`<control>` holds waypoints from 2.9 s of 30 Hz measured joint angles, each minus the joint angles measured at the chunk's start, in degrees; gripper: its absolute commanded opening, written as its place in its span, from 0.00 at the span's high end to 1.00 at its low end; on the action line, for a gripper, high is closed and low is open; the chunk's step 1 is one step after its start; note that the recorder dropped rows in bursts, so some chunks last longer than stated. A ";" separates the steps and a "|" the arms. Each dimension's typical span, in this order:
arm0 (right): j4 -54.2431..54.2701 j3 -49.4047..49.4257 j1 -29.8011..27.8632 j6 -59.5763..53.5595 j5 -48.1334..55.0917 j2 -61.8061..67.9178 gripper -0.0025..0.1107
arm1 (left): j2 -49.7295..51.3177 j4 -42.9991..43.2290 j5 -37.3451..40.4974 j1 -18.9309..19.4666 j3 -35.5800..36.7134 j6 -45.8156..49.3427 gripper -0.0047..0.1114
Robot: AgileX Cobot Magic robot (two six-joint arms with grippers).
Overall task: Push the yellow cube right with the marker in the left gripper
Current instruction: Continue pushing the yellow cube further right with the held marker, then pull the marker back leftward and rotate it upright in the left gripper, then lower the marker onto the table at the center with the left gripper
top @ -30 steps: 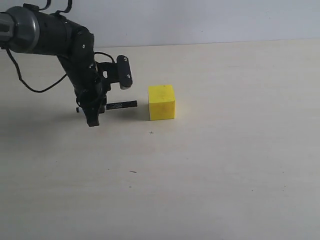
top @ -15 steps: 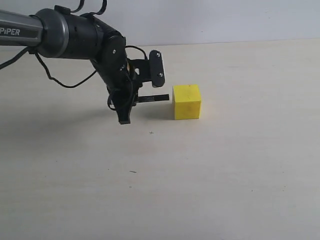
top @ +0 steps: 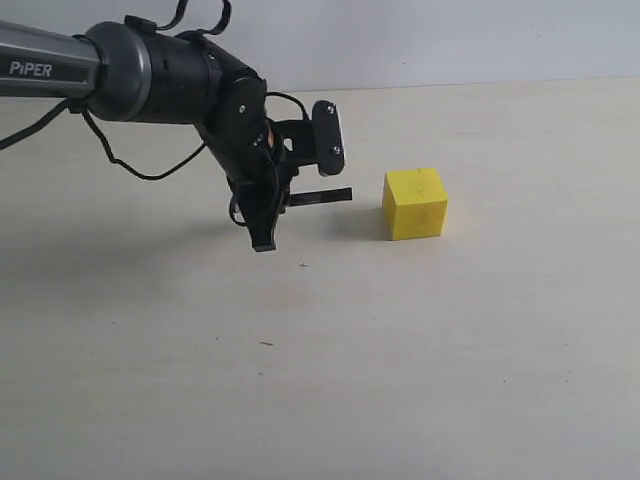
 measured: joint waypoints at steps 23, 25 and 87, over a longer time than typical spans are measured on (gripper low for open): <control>0.00 0.00 0.00 0.00 0.00 0.00 0.98 | 9.02 -0.44 8.82 -5.67 -12.65 -1.99 0.96; 0.00 0.00 0.00 0.00 0.00 0.00 0.98 | 9.02 -0.44 10.09 -5.19 -12.65 -2.20 0.96; 0.00 0.00 0.00 0.00 0.00 0.00 0.98 | -16.71 -35.38 18.41 9.01 10.70 -35.82 0.96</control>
